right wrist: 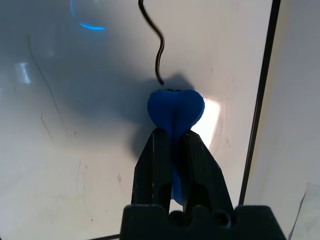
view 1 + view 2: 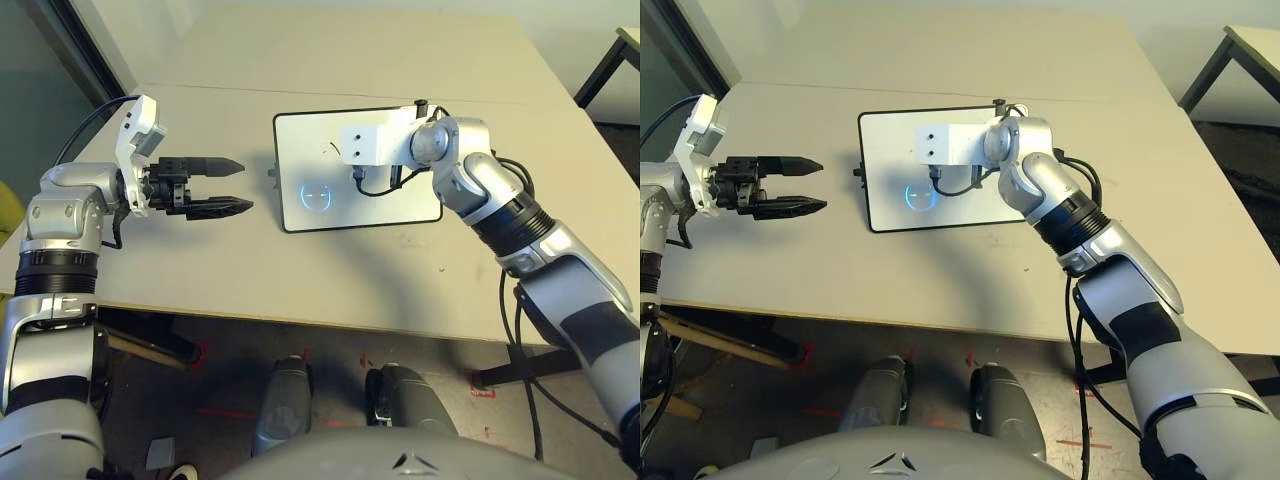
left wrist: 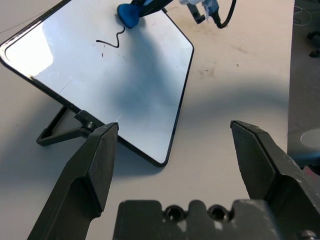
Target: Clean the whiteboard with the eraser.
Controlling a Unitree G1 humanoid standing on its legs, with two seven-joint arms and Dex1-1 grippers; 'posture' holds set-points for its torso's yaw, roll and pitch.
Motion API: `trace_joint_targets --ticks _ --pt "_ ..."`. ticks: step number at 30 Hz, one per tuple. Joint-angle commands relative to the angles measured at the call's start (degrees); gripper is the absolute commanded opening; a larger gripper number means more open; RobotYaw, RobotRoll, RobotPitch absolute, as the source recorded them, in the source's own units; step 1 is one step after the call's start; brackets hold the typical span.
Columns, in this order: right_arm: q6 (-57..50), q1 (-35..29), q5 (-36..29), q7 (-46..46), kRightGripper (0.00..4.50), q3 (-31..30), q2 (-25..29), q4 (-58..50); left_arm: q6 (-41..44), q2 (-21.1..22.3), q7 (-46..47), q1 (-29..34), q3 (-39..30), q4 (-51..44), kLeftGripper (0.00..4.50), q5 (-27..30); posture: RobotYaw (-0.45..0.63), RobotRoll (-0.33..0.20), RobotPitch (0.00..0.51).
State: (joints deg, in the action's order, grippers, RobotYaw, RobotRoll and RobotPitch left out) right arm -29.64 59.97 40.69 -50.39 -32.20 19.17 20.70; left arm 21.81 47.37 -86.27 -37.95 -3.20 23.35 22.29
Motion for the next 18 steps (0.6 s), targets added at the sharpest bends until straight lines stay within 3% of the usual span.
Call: trace_joint_targets --ticks 1,13,18 --pt "0.8 0.79 0.09 0.28 0.03 -1.2 -1.34 1.81 0.05 0.08 0.23 -0.44 0.38 -0.7 4.5 -0.03 0.3 0.0 0.075" --pt "1.32 2.25 -0.13 -0.31 0.03 -1.65 -3.56 2.14 0.09 0.12 0.56 -0.1 0.16 -0.99 4.5 0.15 0.31 0.0 0.072" --pt "2.02 1.73 0.31 -1.61 0.03 -1.95 -1.87 1.31 -0.01 0.05 0.54 -0.08 0.23 -0.94 4.5 0.1 0.31 0.0 0.072"
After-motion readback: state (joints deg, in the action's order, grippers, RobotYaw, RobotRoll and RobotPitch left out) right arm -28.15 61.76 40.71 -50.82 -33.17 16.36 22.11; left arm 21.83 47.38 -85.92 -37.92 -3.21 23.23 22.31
